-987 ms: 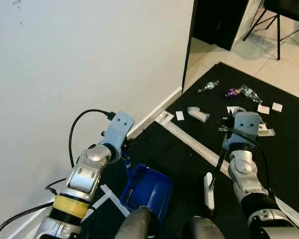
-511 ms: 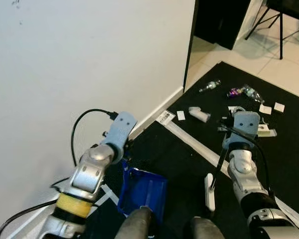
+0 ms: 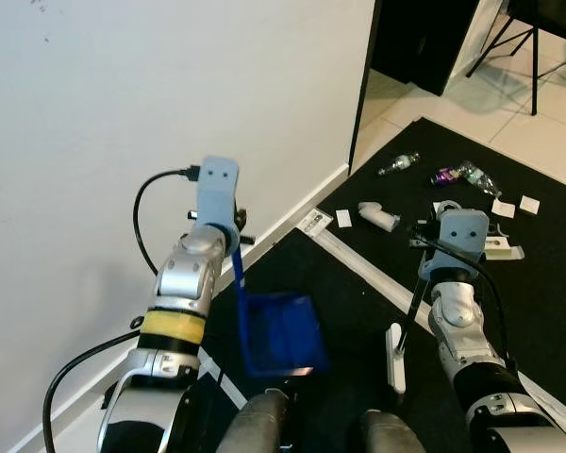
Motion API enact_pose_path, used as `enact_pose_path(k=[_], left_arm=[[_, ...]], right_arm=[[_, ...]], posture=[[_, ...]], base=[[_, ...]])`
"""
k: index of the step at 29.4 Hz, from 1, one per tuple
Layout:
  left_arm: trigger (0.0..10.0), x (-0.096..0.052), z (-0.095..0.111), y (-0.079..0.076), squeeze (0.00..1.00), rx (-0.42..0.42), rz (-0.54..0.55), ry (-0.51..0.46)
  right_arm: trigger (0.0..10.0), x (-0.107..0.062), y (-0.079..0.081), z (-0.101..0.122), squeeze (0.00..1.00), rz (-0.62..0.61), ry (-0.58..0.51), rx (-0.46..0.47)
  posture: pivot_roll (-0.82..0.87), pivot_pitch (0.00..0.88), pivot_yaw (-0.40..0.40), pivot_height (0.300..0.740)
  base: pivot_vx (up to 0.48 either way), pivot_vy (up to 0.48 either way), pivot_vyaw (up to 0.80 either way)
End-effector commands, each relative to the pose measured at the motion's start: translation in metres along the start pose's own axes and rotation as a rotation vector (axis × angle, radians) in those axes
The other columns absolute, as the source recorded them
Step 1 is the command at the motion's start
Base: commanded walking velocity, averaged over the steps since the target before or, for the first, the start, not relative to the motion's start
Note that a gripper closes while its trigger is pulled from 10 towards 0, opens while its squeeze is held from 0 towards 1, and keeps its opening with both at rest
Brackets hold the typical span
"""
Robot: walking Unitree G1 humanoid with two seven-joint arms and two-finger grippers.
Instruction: Sweep floor
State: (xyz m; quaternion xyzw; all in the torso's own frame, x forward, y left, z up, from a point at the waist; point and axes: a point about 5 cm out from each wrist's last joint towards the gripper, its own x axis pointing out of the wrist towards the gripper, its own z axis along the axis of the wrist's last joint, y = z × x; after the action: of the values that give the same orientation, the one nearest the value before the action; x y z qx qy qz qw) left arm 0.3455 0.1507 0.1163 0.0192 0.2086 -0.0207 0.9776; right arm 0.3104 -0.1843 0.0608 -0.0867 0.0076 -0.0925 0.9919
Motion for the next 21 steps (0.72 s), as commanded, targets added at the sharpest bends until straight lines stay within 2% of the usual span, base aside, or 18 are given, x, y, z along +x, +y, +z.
enact_pose_path(k=[1,2,3,4,5,10,11,16,21], left_arm=[[10.0,0.003,-0.006,-0.001,0.00,-0.021,0.006,0.003],[10.0,0.004,-0.009,-0.001,0.00,-0.025,0.007,-0.001],[5.4,0.004,-0.013,-0.002,0.00,-0.038,0.001,-0.004],[2.4,0.004,-0.016,-0.002,0.00,-0.052,-0.002,-0.006],[0.0,0.005,-0.019,-0.003,0.00,-0.053,-0.002,-0.007],[0.0,0.010,-0.036,-0.008,0.00,-0.053,-0.004,-0.001],[10.0,0.012,-0.045,-0.008,0.00,-0.057,0.006,0.017],[10.0,0.009,-0.071,-0.009,0.00,-0.034,0.010,0.069],[10.0,0.005,-0.082,-0.006,0.00,-0.012,0.012,0.083]], right_arm=[[10.0,0.000,0.001,0.001,0.00,-0.002,-0.001,-0.009],[10.0,0.000,0.000,0.001,0.00,-0.003,-0.001,-0.008],[10.0,0.000,0.000,0.001,0.00,-0.003,-0.001,-0.008],[10.0,0.000,0.000,0.001,0.00,-0.003,-0.001,-0.008],[10.0,0.000,0.000,0.000,0.00,-0.003,0.000,-0.009],[10.0,0.001,0.001,0.001,0.00,0.001,0.001,-0.011],[10.0,0.001,0.001,0.001,0.00,0.003,0.000,-0.011],[10.0,0.001,0.001,0.002,0.00,0.002,-0.006,-0.011],[10.0,-0.001,-0.003,-0.001,0.00,-0.004,0.000,-0.017]], posture=[[-0.03,0.074,0.046,0.740],[-0.03,0.074,0.045,0.740],[-0.03,0.075,0.044,0.740],[-0.03,0.075,0.044,0.740],[-0.03,0.075,0.041,0.740],[-0.03,0.075,0.036,0.740],[-0.04,0.076,0.037,0.740],[-0.05,0.081,0.040,0.740],[-0.04,0.083,0.037,0.740]], base=[[0.000,0.000,0.00],[0.000,0.000,0.00],[0.000,0.000,0.00],[0.000,0.000,0.00],[0.000,0.000,0.00],[0.000,0.000,0.00],[0.000,0.000,0.00],[0.000,0.000,0.00],[0.000,0.000,0.00]])
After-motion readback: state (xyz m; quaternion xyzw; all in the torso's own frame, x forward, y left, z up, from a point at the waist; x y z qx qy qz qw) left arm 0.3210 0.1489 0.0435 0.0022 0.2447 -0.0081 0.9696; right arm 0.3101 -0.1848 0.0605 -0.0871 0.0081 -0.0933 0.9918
